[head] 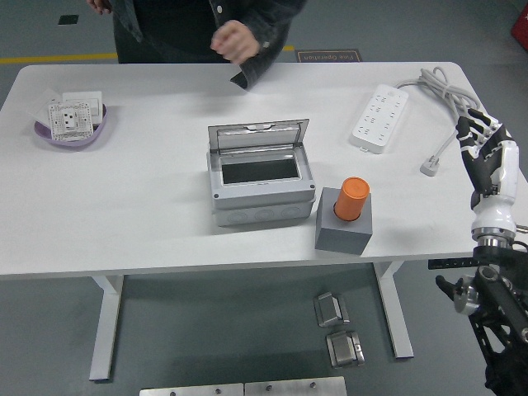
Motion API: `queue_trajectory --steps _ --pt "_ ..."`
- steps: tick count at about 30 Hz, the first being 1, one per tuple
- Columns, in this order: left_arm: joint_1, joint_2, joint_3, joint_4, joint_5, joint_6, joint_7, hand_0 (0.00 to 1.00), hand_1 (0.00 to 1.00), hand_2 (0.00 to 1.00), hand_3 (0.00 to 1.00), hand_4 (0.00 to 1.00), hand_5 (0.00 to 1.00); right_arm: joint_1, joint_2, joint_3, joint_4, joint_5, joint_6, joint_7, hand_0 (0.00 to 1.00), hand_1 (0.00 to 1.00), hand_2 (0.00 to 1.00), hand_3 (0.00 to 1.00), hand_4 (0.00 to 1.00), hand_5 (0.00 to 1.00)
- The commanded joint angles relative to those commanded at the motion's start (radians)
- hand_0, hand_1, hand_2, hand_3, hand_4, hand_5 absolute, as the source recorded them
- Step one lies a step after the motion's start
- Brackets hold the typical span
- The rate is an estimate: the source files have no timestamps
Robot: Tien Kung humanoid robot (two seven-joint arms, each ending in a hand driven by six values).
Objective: Pick up the cylinder from the cube,place it in the box,flap close box
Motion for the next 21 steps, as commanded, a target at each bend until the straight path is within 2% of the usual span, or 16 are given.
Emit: queue_trajectory --steps 4,7,8,13,14,19,21 --pt "0.009 -0.003 -0.020 0.000 0.018 -0.001 0.002 0.743 0.760 0.763 0.885 0.592 0.168 0.017 0.005 -0.077 -0.053 0.040 0.002 0.070 0.684 0.680 0.698 0.728 0.897 0.568" --pt "0.016 -0.005 -0.035 0.000 0.033 -0.003 0.003 0.743 0.760 0.763 0.885 0.592 0.168 0.030 0.013 -0.118 -0.084 0.045 0.002 0.097 0.684 0.680 0.698 0.728 0.897 0.568" --pt "0.017 -0.006 -0.040 0.000 0.037 -0.003 0.004 0.743 0.759 0.763 0.885 0.592 0.167 0.035 0.016 -0.132 -0.093 0.044 0.002 0.102 0.728 0.816 0.880 0.914 0.904 0.493" --pt "0.019 -0.008 -0.047 0.000 0.043 -0.003 0.003 0.743 0.759 0.763 0.885 0.592 0.167 0.053 0.014 -0.192 -0.114 0.039 -0.001 0.108 0.728 0.816 0.880 0.914 0.904 0.493" --pt "0.018 -0.009 -0.047 0.000 0.043 -0.003 0.003 0.743 0.759 0.763 0.885 0.592 0.166 0.057 0.012 -0.204 -0.116 0.039 -0.002 0.108 0.818 0.942 0.973 0.994 0.930 0.519" --pt "0.017 -0.011 -0.044 0.000 0.042 -0.004 0.003 0.743 0.759 0.763 0.885 0.592 0.166 0.076 0.013 -0.251 -0.130 0.038 -0.008 0.106 0.818 0.942 0.973 0.994 0.930 0.519" --pt "0.016 -0.012 -0.042 0.000 0.041 -0.004 0.004 0.743 0.759 0.763 0.885 0.592 0.165 0.081 0.016 -0.269 -0.135 0.037 -0.007 0.104 0.849 0.951 0.978 0.986 0.936 0.505"
